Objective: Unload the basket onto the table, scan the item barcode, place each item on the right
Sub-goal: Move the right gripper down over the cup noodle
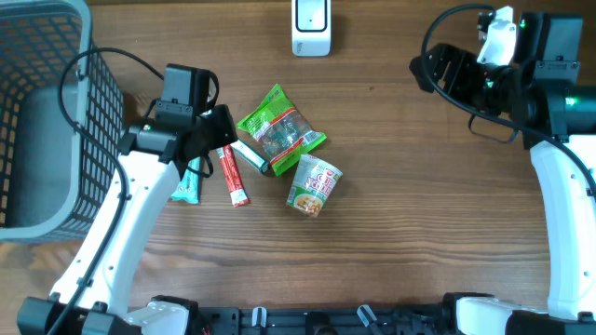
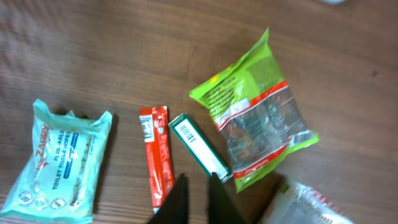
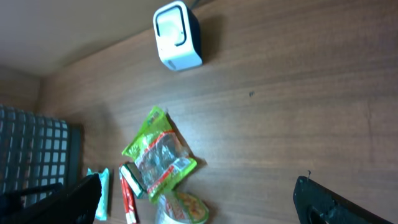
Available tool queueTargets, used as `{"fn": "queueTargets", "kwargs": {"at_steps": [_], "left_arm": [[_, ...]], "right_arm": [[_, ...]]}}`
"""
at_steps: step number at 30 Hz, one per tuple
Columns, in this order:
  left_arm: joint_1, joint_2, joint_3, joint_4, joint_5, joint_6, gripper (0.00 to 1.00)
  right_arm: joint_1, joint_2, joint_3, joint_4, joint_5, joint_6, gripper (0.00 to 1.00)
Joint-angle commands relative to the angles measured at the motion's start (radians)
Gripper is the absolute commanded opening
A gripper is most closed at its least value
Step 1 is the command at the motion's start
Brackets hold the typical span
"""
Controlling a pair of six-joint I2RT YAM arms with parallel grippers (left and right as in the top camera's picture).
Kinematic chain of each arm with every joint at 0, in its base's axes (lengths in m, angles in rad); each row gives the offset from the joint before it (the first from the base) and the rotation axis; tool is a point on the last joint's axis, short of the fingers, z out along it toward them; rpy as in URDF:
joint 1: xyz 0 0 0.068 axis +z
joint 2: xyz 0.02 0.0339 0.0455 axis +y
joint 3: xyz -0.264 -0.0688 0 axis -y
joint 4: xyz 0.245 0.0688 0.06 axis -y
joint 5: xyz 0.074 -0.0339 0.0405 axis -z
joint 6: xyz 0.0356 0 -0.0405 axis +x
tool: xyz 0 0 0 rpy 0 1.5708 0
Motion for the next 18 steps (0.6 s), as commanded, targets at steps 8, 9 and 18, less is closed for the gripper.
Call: {"fn": "queueTargets", "kwargs": {"at_steps": [8,9,18], "left_arm": [[0.119,-0.1,0.009,0.052,0.011,-0.148,0.89],[0.123,-0.1,0.01,0.049,0.011,-0.148,1.0],[0.164,-0.099,0.009,0.022,0.004,-0.14,1.0]], "right_arm": [[-0.003,0.006,0.015,0.016,-0.054,0.593,1.0],[-0.003,0.006,0.014,0.014,-0.036,0.549,1.0],[0.117,0.008,-0.015,-0.212,-0.071,0.288,0.92]]}}
